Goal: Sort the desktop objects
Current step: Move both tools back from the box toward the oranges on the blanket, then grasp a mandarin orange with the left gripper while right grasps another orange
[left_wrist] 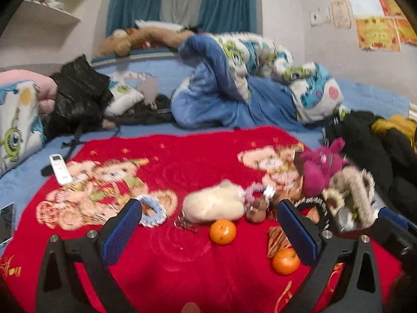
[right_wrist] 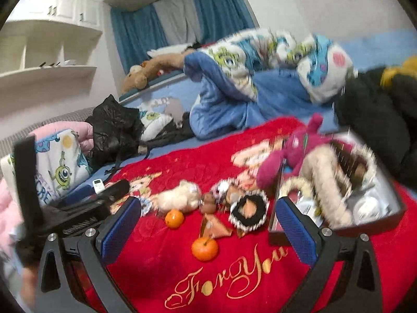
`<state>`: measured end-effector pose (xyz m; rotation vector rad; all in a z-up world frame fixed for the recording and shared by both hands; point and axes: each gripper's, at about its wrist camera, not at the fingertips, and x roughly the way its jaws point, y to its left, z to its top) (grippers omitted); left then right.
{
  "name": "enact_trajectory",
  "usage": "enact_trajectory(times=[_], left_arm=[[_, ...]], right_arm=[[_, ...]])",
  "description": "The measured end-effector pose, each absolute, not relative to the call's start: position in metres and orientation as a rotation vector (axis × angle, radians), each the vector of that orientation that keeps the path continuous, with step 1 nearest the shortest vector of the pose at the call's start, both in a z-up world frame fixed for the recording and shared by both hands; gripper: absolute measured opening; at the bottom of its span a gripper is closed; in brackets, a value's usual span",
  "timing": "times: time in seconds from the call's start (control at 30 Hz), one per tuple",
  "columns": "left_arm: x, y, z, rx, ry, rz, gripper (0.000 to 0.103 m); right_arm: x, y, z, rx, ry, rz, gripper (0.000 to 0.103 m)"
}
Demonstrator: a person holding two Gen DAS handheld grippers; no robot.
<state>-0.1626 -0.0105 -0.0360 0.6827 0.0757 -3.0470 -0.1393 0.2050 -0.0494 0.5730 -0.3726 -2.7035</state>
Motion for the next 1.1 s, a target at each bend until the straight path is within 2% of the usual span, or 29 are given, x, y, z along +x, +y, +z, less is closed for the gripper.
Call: enact_trajectory(times=[0.13, 0.2, 0.33, 0.57, 0.9, 1.0, 1.1], left_arm=[[-0.189, -0.008, -0.059, 0.782, 0.024, -3.06, 0.103], [-0.201, -0.006, -0.07, 0.829, -0.026, -3.06, 0.103], [-0.226, -0.002, -0.088, 0.909, -0.144, -3.045, 0.103], [-0.254, -0.007, -0.109, 1.115, -0.078, -3.052, 0.103], [-0.271, 0.001, -0.131, 1.256, -0.146, -2.961, 0.102], [-0.273, 0.001, -0.135, 1.274, -0.145, -2.956, 0.099], [-0.273, 0.001, -0.135, 1.296, -0.115, -2.992, 0.088]], right_arm=[[-0.153, 0.202, -0.063, 0.644, -0.399, -2.648, 0.102], [-0.162, 0.199, -0.072, 0.695, -0.396, -2.628, 0.098], [-0.181, 0.186, -0.089, 0.796, -0.373, -2.573, 0.085], [-0.2, 0.181, -0.105, 0.901, -0.388, -2.472, 0.066], [-0.21, 0.171, -0.121, 1.011, -0.313, -2.447, 0.058], [-0.212, 0.167, -0.123, 1.02, -0.292, -2.439, 0.051], [-0.214, 0.165, -0.125, 1.032, -0.283, -2.437, 0.048]])
